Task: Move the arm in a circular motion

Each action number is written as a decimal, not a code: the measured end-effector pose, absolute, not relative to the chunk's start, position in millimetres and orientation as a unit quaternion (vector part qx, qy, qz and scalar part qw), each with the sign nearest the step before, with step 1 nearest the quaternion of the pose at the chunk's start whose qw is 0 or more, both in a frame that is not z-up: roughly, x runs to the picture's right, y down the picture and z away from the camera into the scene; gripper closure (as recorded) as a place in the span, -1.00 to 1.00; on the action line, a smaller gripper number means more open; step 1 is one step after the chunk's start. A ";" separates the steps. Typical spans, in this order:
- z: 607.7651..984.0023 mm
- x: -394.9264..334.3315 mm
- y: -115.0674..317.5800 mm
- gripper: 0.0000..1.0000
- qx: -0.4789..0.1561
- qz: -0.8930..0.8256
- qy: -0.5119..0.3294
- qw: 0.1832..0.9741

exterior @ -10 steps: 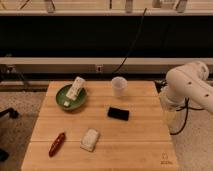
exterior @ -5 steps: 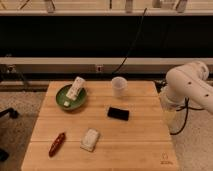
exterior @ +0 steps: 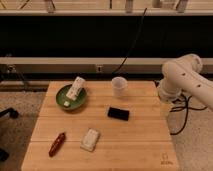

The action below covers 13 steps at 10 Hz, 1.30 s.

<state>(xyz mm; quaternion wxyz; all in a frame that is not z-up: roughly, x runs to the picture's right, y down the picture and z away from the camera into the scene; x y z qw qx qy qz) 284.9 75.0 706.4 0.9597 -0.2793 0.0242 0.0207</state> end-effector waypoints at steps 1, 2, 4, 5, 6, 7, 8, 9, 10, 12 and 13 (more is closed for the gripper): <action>710.9 285.2 69.6 -0.60 -0.280 0.018 0.025 0.960; 716.6 282.5 63.6 -0.60 -0.278 0.014 0.023 0.960; 731.1 270.5 47.8 -0.60 -0.278 0.002 0.023 0.960; 735.0 266.5 43.0 -0.60 -0.278 -0.004 0.023 0.960; 737.6 264.2 41.3 -0.60 -0.280 -0.010 0.024 0.960; 742.1 258.7 36.5 -0.60 -0.280 -0.019 0.025 0.959; 752.7 240.2 24.8 -0.60 -0.278 -0.034 0.017 0.960; 757.5 231.2 19.1 -0.60 -0.279 -0.043 0.017 0.959; 760.2 222.3 15.5 -0.60 -0.279 -0.052 0.017 0.959; 766.1 209.2 10.3 -0.60 -0.279 -0.067 0.016 0.958; 766.9 205.9 10.3 -0.60 -0.279 -0.072 0.016 0.957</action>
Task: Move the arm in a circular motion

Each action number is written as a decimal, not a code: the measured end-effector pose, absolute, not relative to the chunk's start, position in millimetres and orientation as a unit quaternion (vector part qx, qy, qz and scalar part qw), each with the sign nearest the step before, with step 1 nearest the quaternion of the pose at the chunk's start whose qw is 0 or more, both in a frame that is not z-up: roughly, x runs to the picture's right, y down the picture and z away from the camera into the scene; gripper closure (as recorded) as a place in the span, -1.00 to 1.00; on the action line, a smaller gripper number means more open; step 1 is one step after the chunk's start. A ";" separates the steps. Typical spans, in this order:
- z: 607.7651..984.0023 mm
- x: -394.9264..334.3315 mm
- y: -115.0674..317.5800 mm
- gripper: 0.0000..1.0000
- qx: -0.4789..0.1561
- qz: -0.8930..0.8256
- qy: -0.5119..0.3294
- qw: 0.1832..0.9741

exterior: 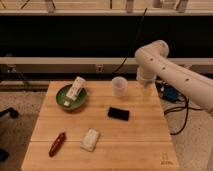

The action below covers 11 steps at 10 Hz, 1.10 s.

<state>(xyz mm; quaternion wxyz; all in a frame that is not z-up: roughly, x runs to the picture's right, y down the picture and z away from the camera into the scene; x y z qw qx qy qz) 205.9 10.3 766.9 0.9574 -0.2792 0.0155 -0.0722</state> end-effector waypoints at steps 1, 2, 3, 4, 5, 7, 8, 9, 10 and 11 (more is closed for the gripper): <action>765.8 193.5 11.3 -0.60 -0.280 -0.082 0.016 0.956; 764.7 176.2 11.8 -0.60 -0.281 -0.091 0.011 0.955; 762.9 155.8 13.2 -0.60 -0.280 -0.104 0.006 0.954; 760.1 140.1 14.5 -0.60 -0.278 -0.116 0.002 0.954; 757.4 125.7 16.7 -0.60 -0.278 -0.129 -0.002 0.952; 749.9 114.9 22.4 -0.60 -0.278 -0.149 -0.006 0.949; 744.9 110.0 26.4 -0.60 -0.278 -0.158 -0.008 0.947; 742.4 102.7 27.6 -0.60 -0.278 -0.166 -0.010 0.946; 738.6 84.8 30.1 -0.60 -0.277 -0.178 -0.016 0.944; 734.0 64.6 33.6 -0.60 -0.278 -0.191 -0.020 0.941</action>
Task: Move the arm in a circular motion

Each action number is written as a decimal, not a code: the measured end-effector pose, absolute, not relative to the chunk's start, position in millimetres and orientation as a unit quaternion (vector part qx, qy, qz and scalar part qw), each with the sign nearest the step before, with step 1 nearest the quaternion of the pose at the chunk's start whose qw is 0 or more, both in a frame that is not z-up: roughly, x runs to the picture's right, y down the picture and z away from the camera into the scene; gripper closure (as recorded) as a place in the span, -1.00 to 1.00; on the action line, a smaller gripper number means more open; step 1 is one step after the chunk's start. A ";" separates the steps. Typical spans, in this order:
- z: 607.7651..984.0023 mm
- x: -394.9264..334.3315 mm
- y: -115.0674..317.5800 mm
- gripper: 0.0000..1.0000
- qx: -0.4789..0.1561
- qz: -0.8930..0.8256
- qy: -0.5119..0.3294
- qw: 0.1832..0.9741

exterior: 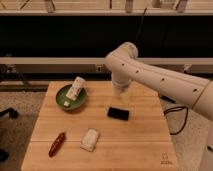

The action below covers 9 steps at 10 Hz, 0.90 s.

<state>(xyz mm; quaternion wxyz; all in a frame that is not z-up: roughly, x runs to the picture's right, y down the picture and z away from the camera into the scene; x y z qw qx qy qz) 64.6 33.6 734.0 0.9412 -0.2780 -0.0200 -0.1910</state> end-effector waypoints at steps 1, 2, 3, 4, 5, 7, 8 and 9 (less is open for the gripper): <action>730.6 56.0 35.8 -0.60 -0.279 -0.199 -0.021 0.939; 725.7 49.0 39.0 -0.60 -0.279 -0.207 -0.023 0.937; 721.8 46.5 41.8 -0.60 -0.280 -0.213 -0.025 0.936; 718.5 45.5 43.6 -0.60 -0.279 -0.217 -0.025 0.935; 711.3 40.3 49.1 -0.60 -0.282 -0.219 -0.030 0.934; 700.3 35.6 54.4 -0.60 -0.283 -0.223 -0.034 0.932; 697.1 37.1 56.4 -0.60 -0.283 -0.225 -0.035 0.932; 693.7 37.4 58.2 -0.60 -0.284 -0.226 -0.036 0.931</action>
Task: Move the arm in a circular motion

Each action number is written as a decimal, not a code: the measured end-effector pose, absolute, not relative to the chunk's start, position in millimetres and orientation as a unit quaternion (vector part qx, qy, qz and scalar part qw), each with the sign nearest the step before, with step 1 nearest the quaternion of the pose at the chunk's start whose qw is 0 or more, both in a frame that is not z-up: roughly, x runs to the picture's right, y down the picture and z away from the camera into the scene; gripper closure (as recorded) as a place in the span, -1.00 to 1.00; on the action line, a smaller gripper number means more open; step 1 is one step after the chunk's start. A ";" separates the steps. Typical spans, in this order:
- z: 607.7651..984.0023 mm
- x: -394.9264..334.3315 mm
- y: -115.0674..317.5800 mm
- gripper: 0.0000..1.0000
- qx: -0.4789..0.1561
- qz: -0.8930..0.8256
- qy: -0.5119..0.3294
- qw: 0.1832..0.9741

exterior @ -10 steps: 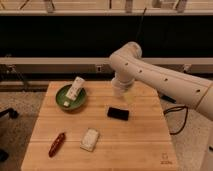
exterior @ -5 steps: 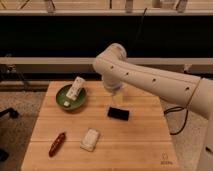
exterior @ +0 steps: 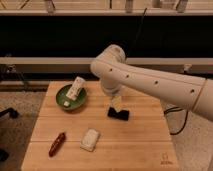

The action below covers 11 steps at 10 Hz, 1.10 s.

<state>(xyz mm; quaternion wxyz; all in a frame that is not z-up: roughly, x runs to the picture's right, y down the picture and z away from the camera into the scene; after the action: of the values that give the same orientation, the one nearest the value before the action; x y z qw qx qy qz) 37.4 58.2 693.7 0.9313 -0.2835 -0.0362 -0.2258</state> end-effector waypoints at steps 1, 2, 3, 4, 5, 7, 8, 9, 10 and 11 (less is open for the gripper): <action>688.3 37.6 61.9 -0.60 -0.284 -0.225 -0.040 0.931; 682.7 39.5 65.2 -0.60 -0.285 -0.225 -0.041 0.931; 676.3 40.2 69.8 -0.60 -0.287 -0.223 -0.045 0.931; 673.9 43.1 71.7 -0.60 -0.287 -0.223 -0.045 0.930; 672.7 46.4 70.1 -0.60 -0.286 -0.225 -0.048 0.930; 667.2 55.5 72.8 -0.60 -0.288 -0.222 -0.051 0.930; 663.3 57.0 75.6 -0.60 -0.288 -0.220 -0.055 0.930; 658.3 55.3 79.4 -0.60 -0.289 -0.221 -0.059 0.930; 652.1 56.8 84.6 -0.60 -0.290 -0.221 -0.060 0.929; 647.5 64.6 88.7 -0.60 -0.291 -0.218 -0.059 0.930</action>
<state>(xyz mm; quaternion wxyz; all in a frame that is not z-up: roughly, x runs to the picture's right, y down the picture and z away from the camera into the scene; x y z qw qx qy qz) 64.6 88.7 647.5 0.9298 -0.2908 -0.0588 -0.2177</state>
